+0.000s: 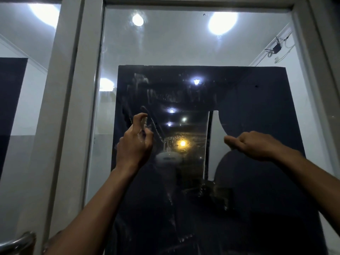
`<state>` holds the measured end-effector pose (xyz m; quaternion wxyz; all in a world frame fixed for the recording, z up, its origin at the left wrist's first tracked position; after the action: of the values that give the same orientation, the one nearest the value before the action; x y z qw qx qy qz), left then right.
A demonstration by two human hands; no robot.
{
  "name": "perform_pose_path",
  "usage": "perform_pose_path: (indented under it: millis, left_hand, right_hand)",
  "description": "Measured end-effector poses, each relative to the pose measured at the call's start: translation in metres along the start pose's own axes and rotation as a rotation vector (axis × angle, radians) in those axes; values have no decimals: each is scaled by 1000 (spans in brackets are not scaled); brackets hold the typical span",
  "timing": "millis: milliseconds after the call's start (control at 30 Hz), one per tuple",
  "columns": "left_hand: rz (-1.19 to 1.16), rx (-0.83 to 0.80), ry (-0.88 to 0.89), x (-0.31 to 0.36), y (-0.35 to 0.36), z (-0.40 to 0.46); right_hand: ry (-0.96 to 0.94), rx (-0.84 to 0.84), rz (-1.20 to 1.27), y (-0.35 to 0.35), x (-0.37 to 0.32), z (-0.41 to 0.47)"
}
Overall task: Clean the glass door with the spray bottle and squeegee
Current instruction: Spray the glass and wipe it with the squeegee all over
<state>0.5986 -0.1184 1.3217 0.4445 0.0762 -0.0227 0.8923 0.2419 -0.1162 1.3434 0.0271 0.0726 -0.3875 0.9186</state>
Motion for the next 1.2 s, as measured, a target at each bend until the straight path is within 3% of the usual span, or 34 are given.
perform_pose_path:
  millis: [200, 333, 433, 600, 900, 1034, 1200]
  left_hand:
    - [9, 12, 11, 3, -1, 2]
    - [10, 28, 6, 0, -9, 2]
    - [12, 29, -1, -7, -18, -3]
    - [18, 23, -31, -15, -21, -13]
    - [11, -19, -20, -4, -11, -22]
    - [2, -35, -26, 1, -9, -23]
    - [-24, -45, -30, 6, -6, -27]
  right_hand:
    - [-191, 152, 63, -24, -66, 8]
    - [-350, 118, 39, -33, -144, 23]
    - [-381, 73, -59, -20, -165, 27]
    - [-284, -89, -29, 2, -112, 21]
    - [9, -164, -21, 21, 4, -17]
    - [95, -54, 67, 15, 20, -34]
    - [135, 186, 606, 5, -37, -25]
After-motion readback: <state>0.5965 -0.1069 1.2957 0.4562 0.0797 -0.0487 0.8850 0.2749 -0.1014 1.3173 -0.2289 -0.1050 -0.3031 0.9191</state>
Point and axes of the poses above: each hand's wrist, its own z-axis towards the middle knuckle, its own y-axis out of the palm, x = y × z, the point moved 2 cm from there along z, towards the middle knuckle, and after that the axes turned 12 degrees about -z, right-handed, at the moved point
